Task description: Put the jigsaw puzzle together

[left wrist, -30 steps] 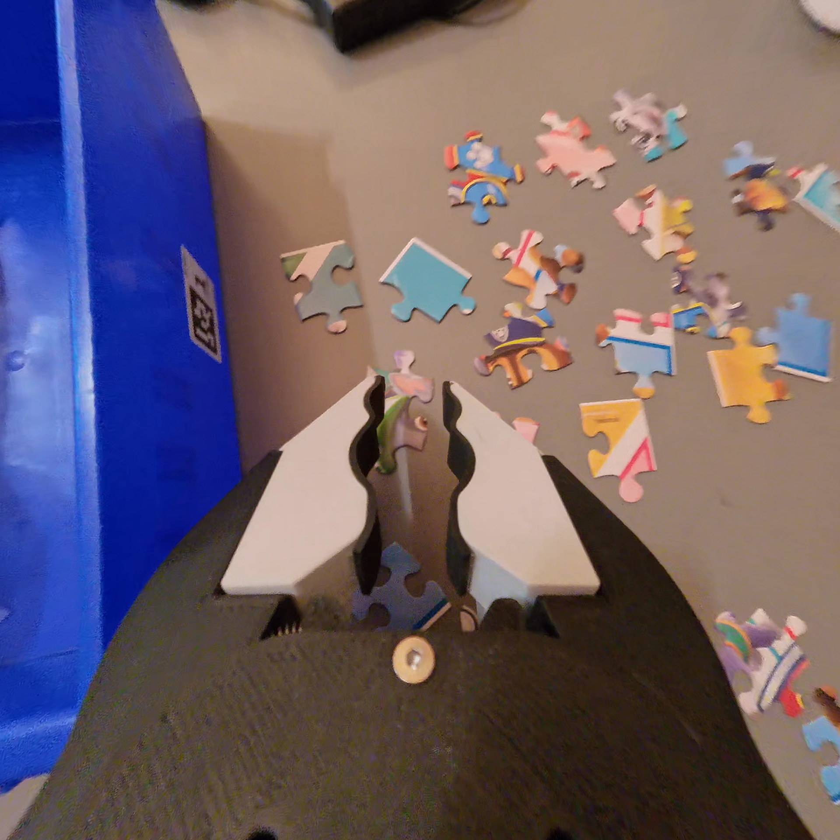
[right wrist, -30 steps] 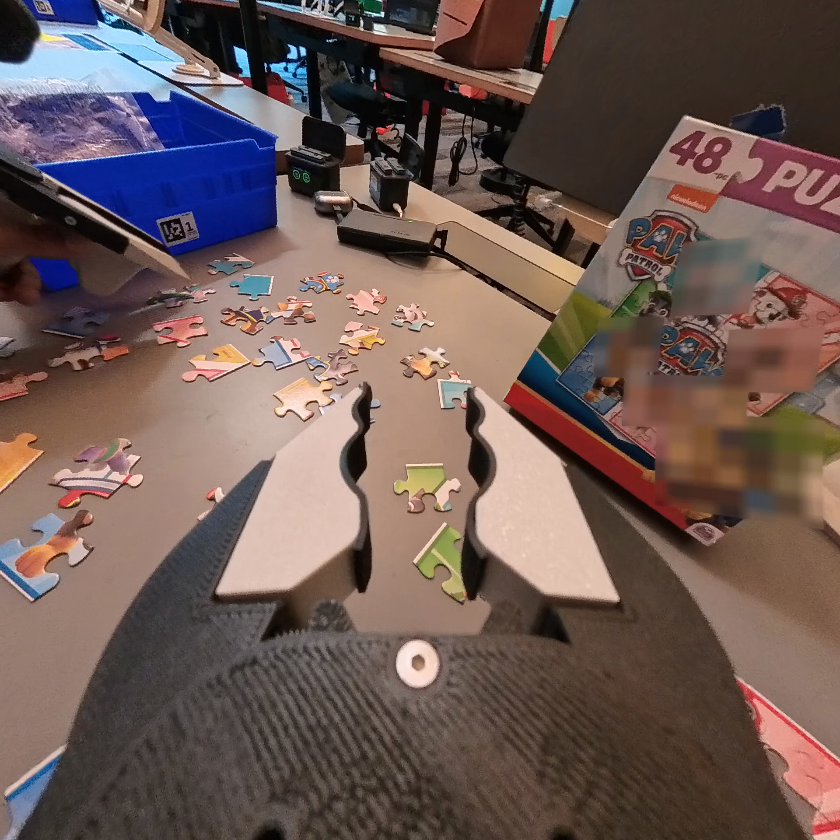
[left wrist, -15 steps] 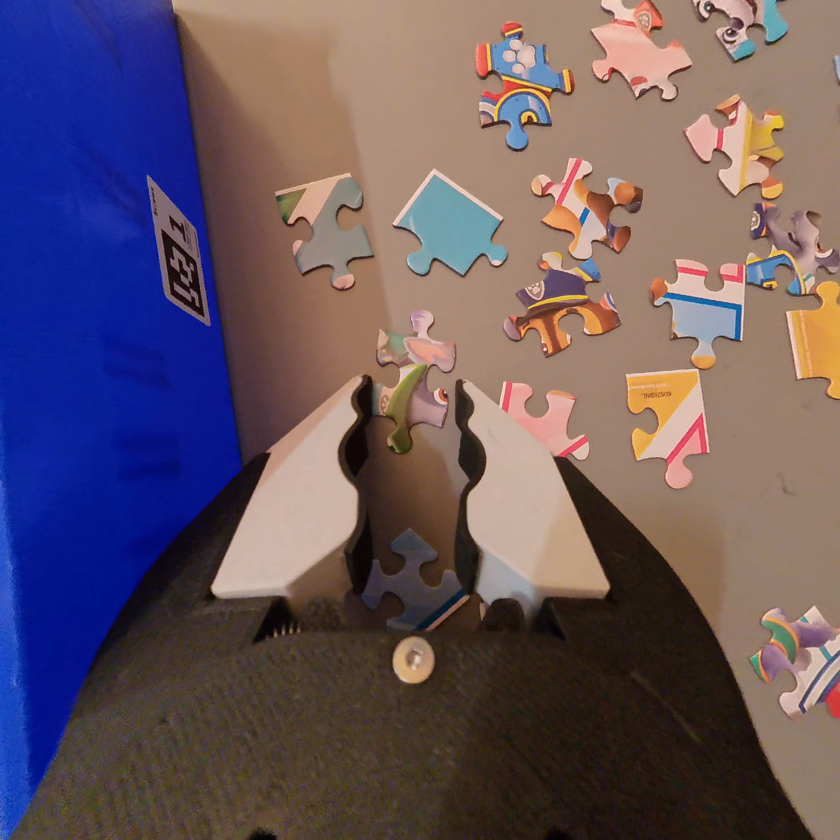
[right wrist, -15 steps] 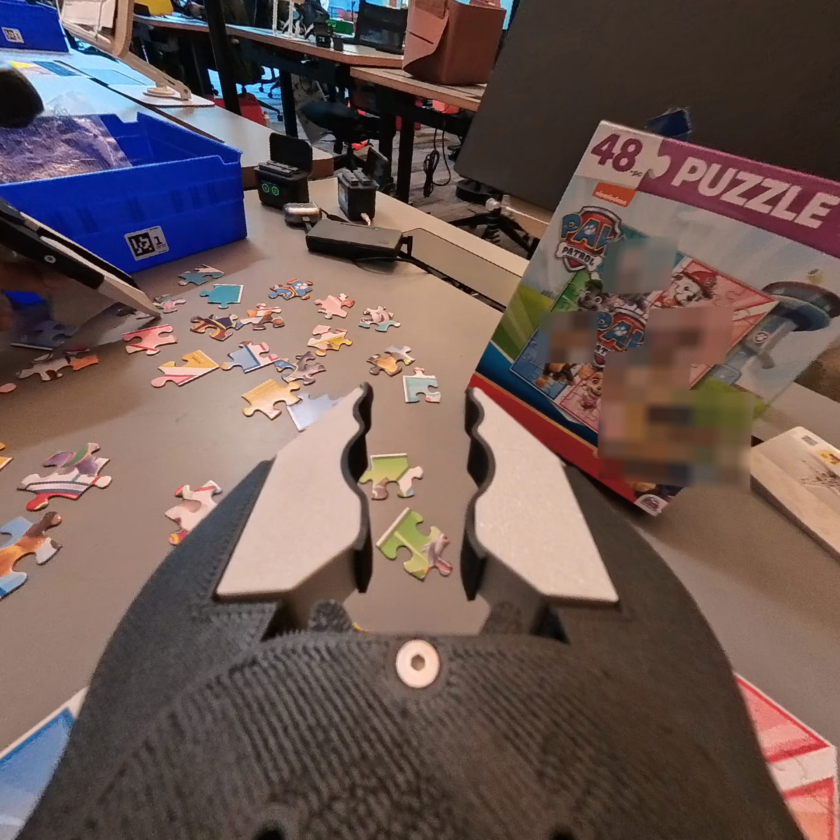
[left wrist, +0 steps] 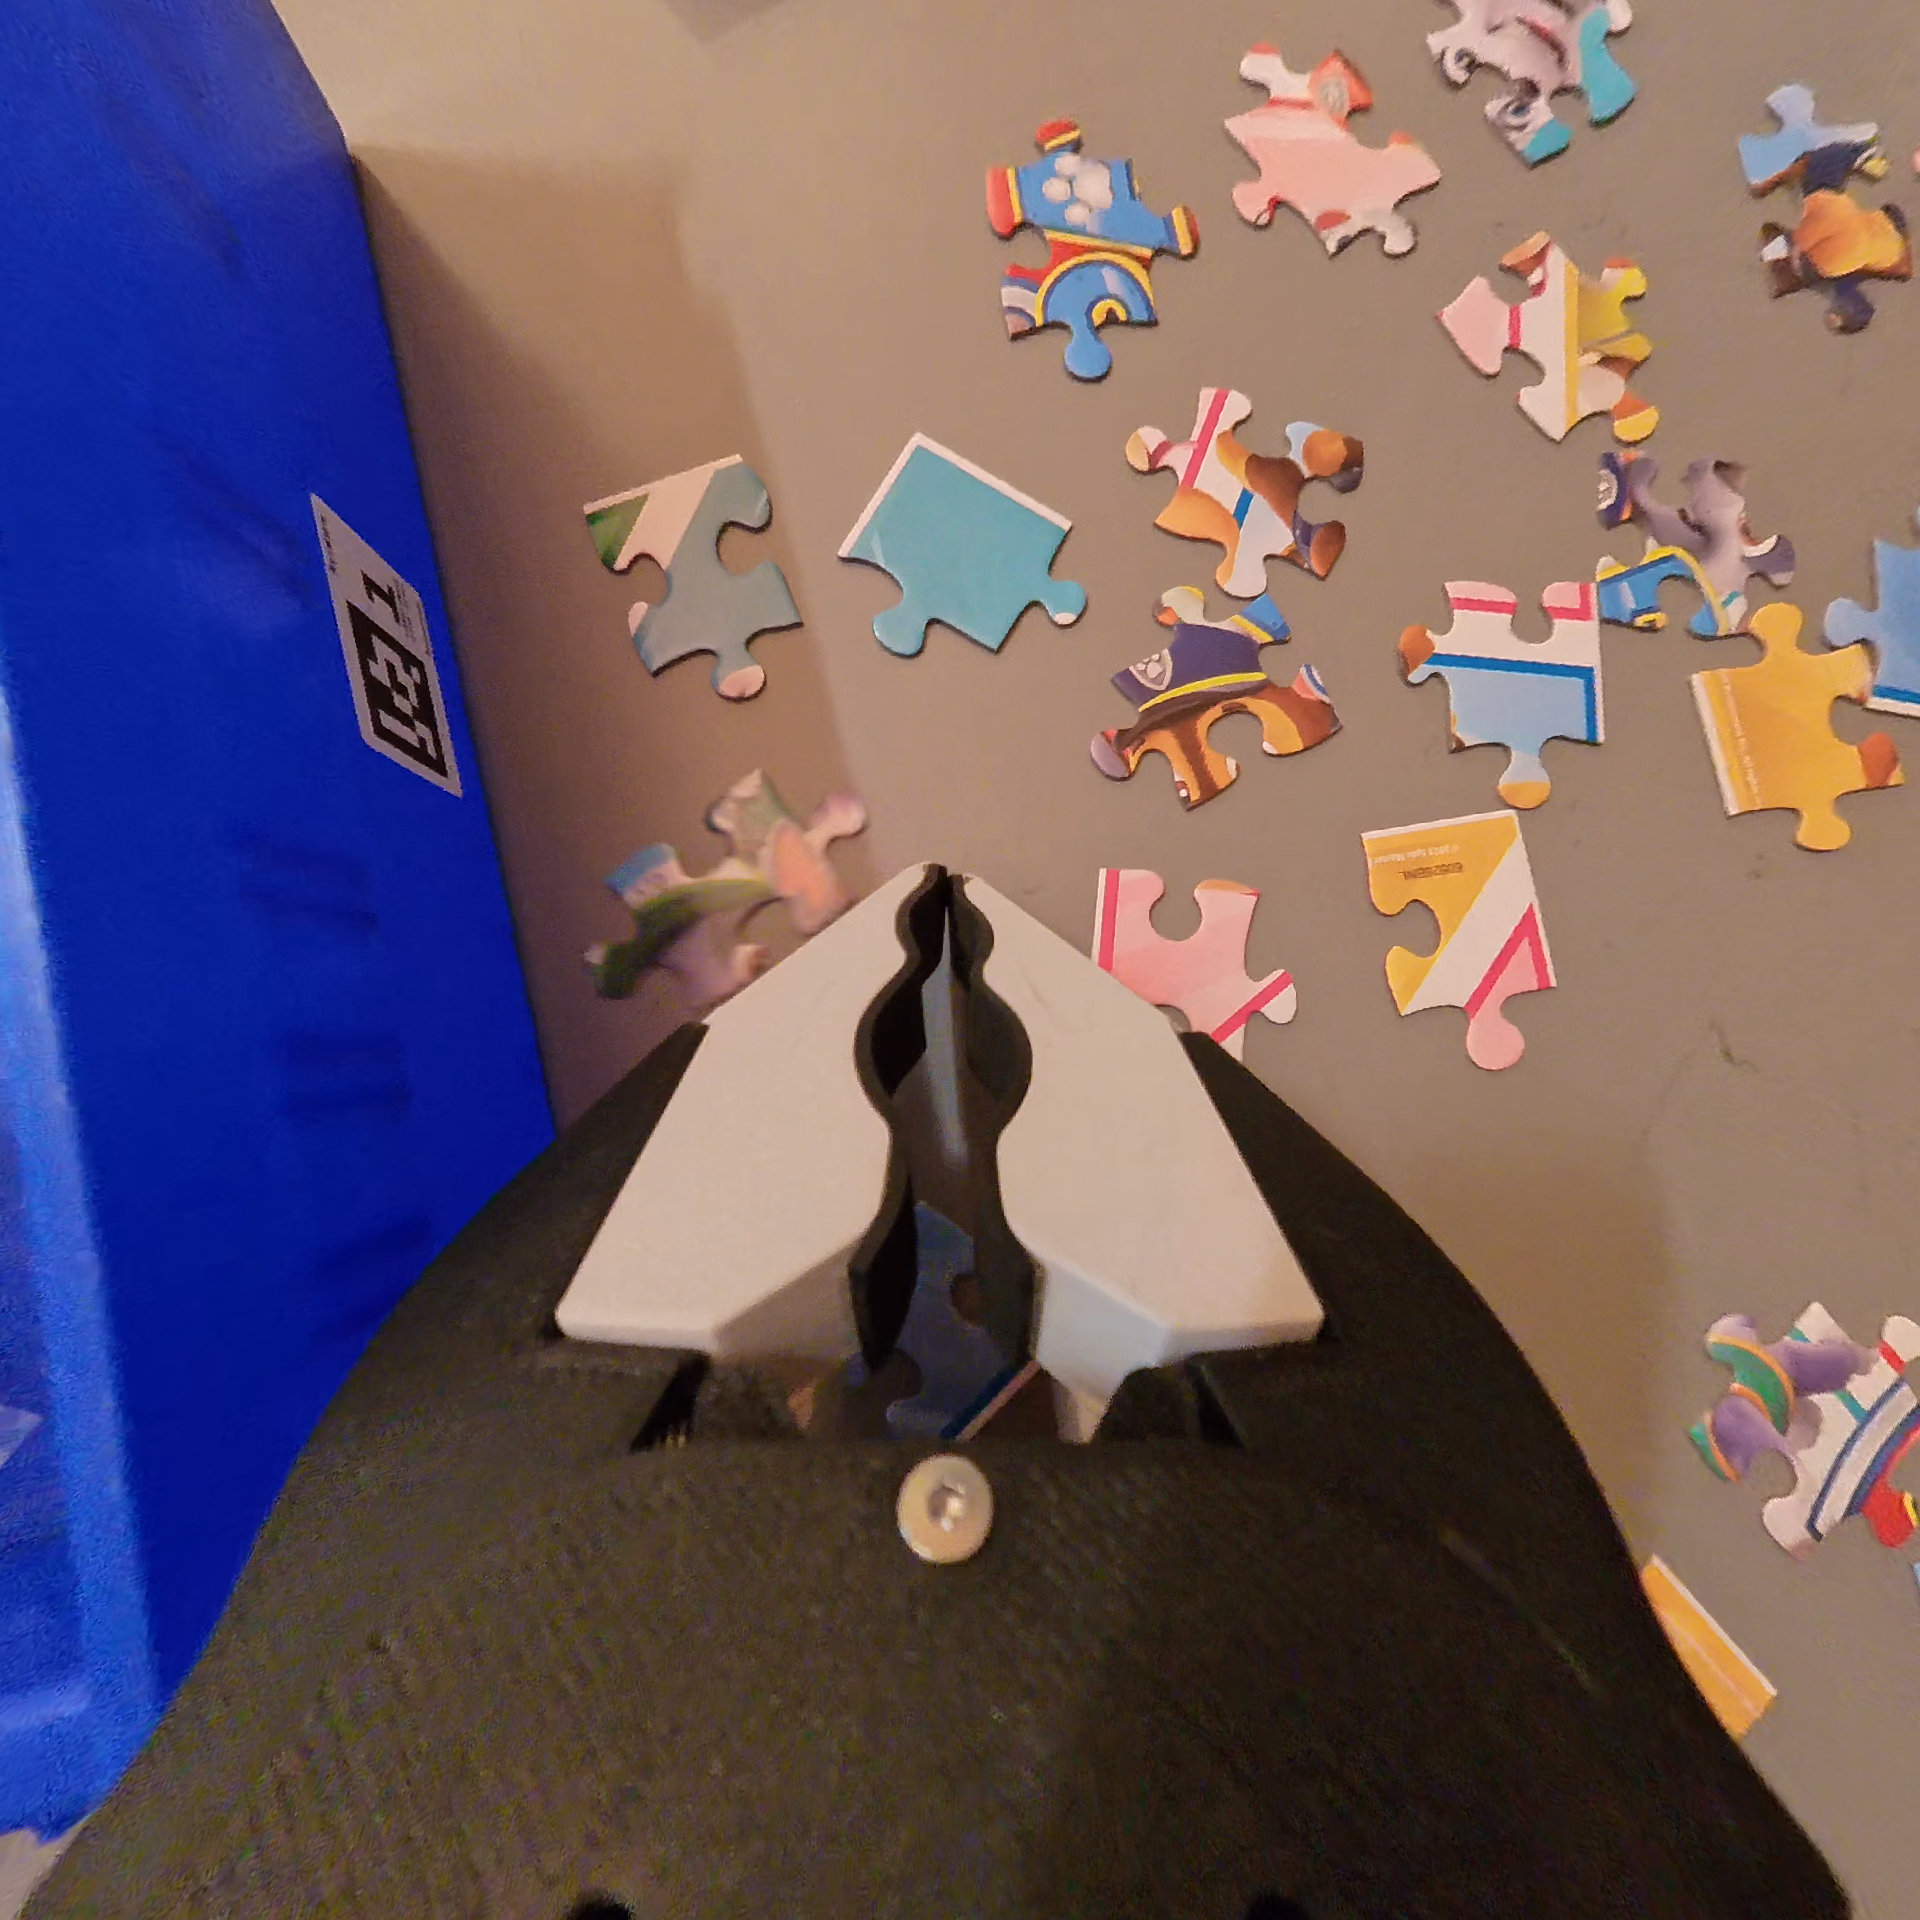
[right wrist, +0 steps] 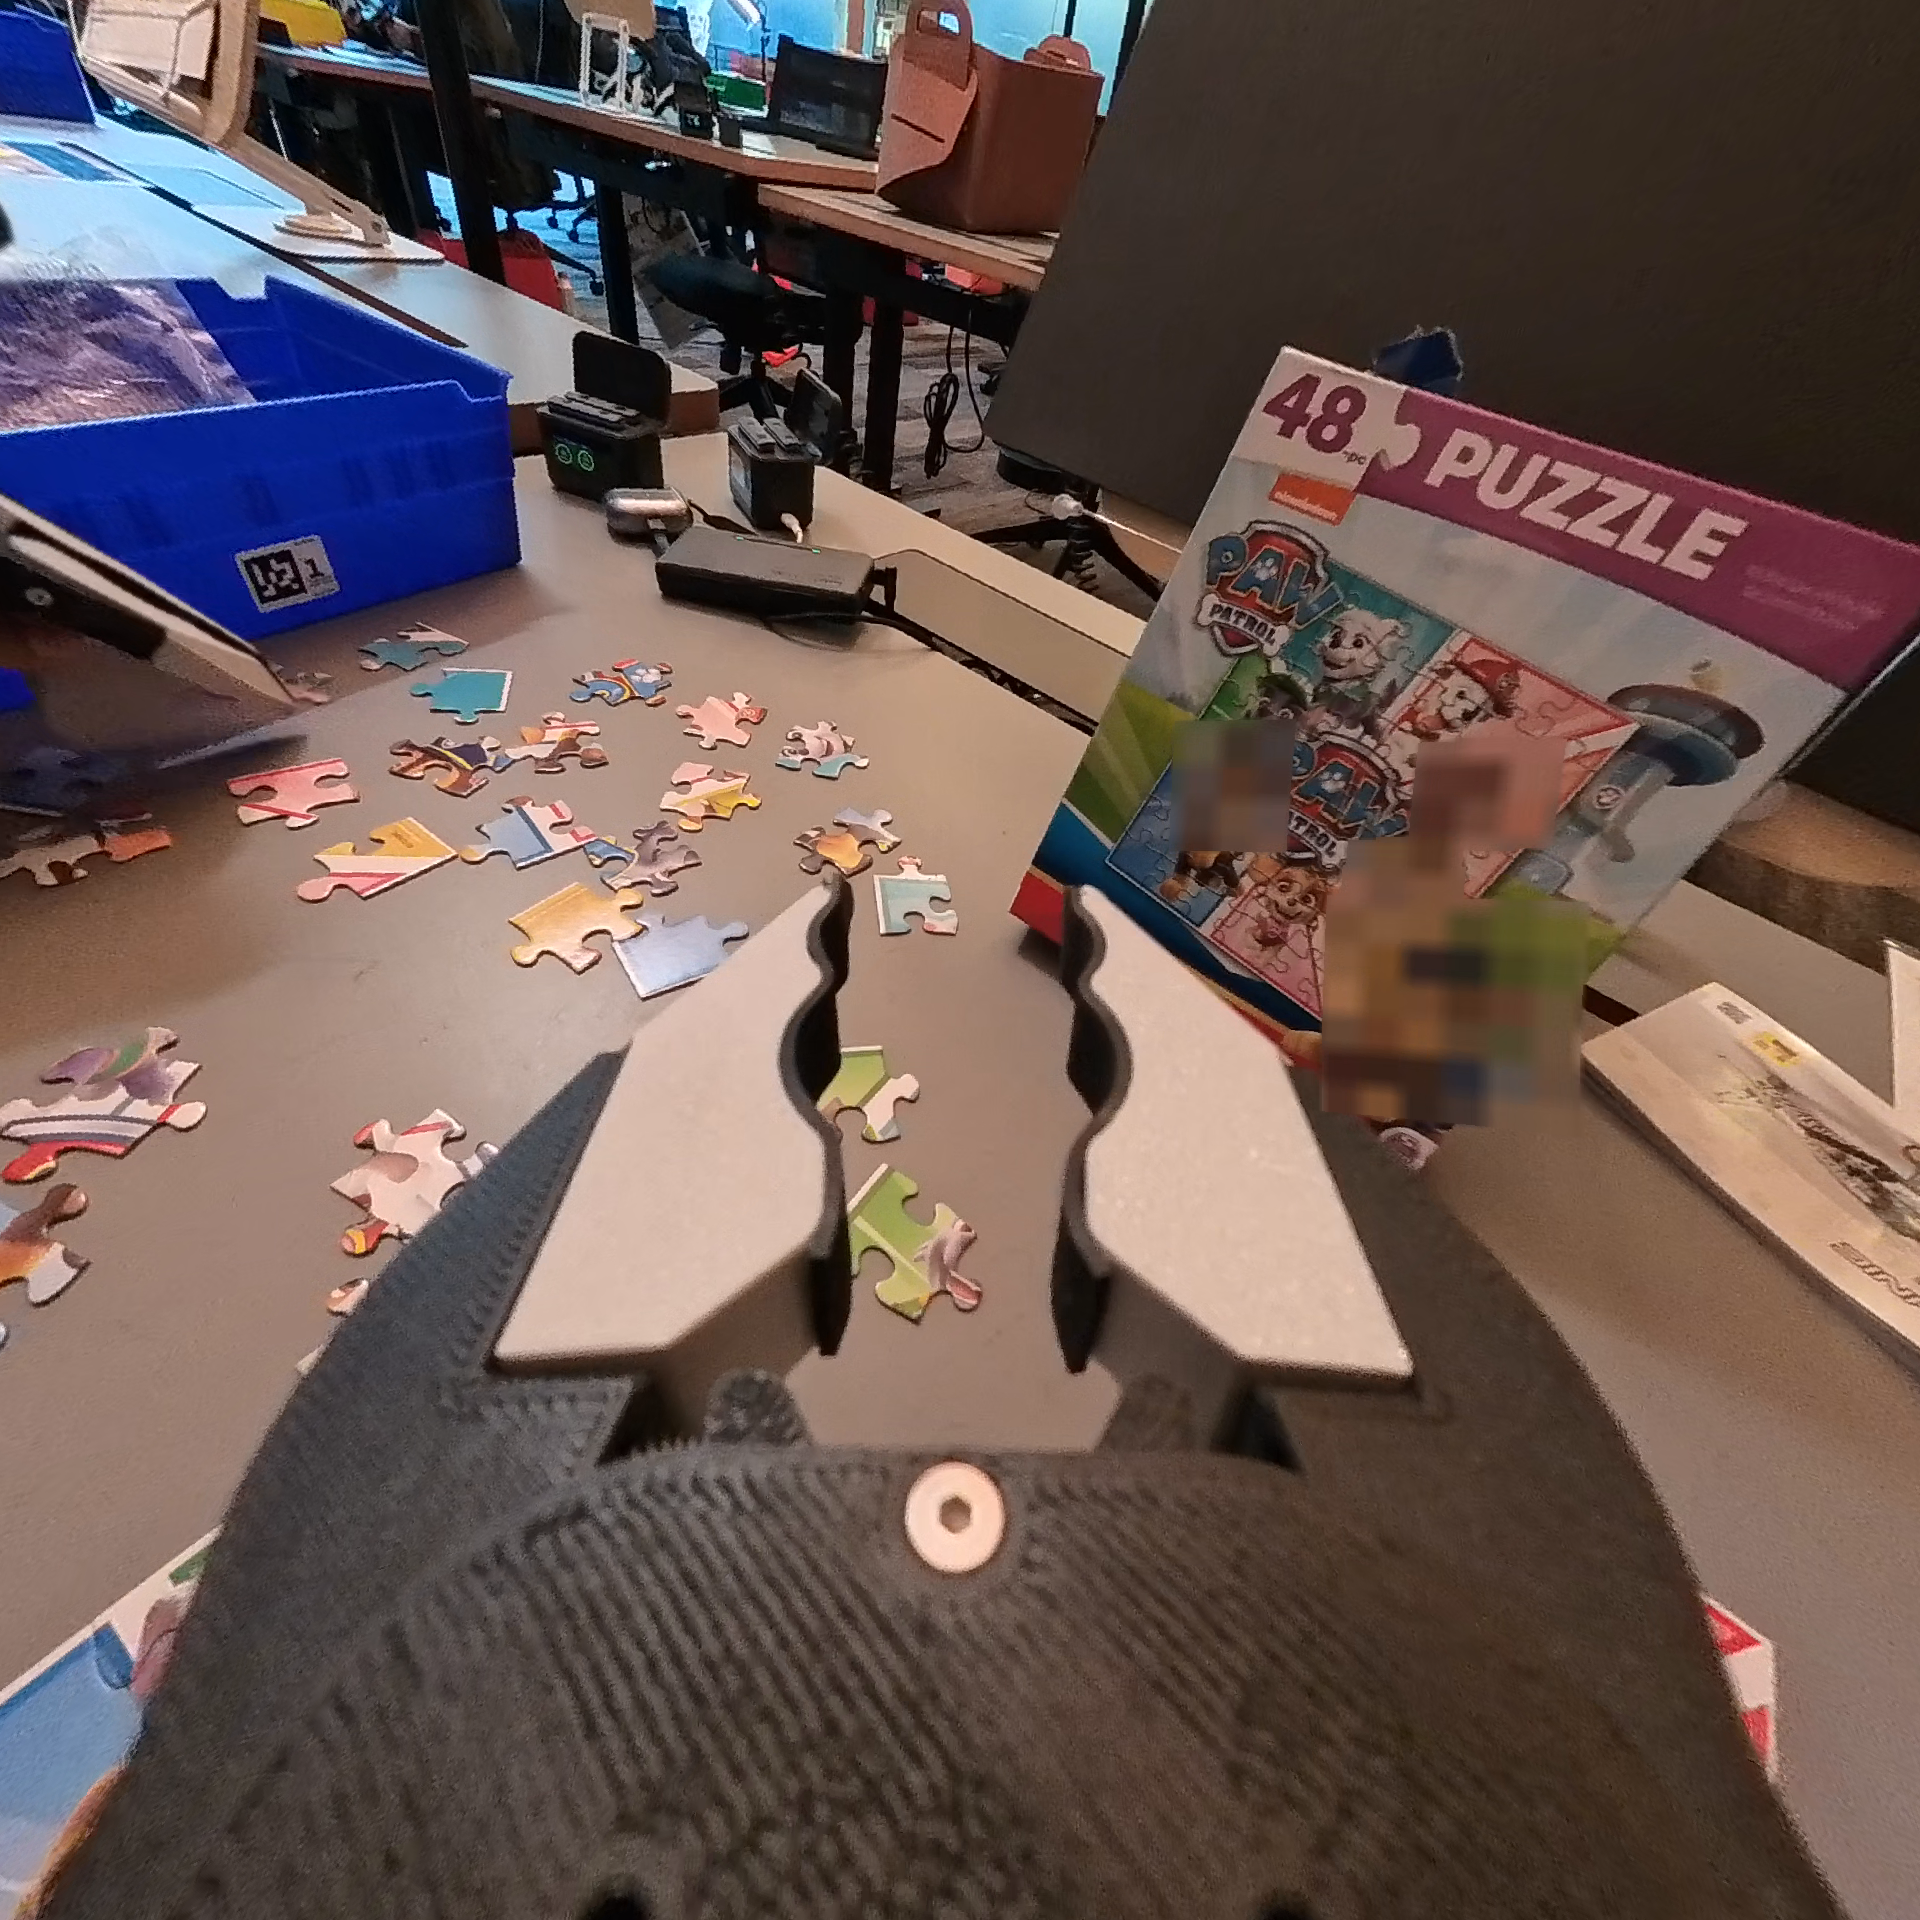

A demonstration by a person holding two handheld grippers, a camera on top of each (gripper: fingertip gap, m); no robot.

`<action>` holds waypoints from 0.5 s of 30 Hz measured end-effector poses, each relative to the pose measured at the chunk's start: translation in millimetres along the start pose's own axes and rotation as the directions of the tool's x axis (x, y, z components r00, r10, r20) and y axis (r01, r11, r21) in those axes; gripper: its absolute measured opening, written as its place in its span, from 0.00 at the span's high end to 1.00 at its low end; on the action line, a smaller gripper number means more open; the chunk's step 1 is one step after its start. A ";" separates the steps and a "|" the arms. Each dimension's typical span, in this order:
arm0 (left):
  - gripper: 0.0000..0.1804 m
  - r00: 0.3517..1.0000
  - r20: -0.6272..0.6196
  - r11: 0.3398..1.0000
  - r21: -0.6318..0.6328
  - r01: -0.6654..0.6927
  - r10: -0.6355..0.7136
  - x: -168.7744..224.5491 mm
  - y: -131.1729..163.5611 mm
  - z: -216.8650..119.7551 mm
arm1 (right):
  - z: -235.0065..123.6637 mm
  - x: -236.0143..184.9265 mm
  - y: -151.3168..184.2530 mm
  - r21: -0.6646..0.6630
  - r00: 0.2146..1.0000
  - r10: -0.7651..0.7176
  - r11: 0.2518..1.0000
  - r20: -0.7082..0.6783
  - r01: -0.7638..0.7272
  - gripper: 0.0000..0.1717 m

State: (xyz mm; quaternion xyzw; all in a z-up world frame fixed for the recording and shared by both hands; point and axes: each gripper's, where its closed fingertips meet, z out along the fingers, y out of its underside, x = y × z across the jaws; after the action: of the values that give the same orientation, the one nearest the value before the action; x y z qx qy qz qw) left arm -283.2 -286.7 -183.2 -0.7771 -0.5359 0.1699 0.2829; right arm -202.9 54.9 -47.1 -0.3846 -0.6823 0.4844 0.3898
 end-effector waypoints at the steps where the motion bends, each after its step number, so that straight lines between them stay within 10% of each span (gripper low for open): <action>1: 1.00 1.000 -0.011 1.000 0.008 0.000 0.000 1.3 -1.3 -2.4 | -0.2 0.0 -0.3 0.000 1.000 -0.003 1.000 -0.001 0.003 0.77; 9: 0.99 1.000 0.000 1.000 -0.003 0.012 -0.012 -11.1 4.0 -25.1 | 1.4 -2.3 1.4 0.000 1.000 0.006 1.000 0.010 -0.006 0.77; 15: 0.80 0.999 0.049 1.000 -0.013 0.008 -0.007 -17.5 6.0 -20.6 | 7.0 -10.9 3.7 -0.011 0.999 -0.008 1.000 0.031 0.008 0.77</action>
State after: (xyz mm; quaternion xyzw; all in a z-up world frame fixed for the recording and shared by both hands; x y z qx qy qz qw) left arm -273.5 -309.9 -171.6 -0.7725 -0.5467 0.1843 0.2653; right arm -204.3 43.4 -54.0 -0.3765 -0.6925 0.4851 0.3787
